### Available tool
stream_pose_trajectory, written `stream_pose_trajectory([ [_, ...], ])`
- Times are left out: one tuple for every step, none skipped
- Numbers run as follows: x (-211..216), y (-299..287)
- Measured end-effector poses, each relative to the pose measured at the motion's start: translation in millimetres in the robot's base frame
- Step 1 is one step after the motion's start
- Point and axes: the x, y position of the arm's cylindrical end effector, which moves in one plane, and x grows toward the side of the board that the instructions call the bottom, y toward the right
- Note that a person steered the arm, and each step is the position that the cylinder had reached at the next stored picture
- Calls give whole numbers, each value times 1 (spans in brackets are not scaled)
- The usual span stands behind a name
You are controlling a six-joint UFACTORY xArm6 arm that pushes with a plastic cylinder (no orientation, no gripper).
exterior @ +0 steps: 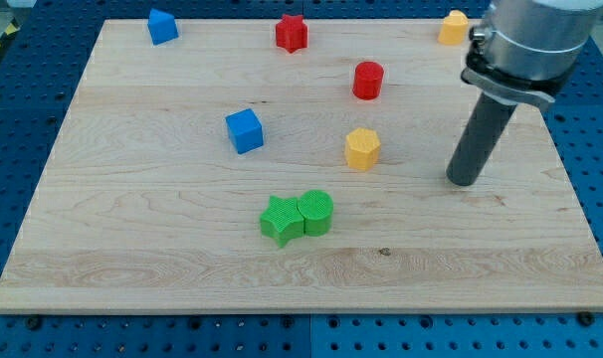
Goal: Move the yellow hexagon to the center left of the board
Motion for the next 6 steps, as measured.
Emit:
stream_pose_trajectory([
  [-3,-13],
  [-10,-31],
  [-7,-53],
  [-1,-80],
  [-8,-80],
  [-19,-94],
])
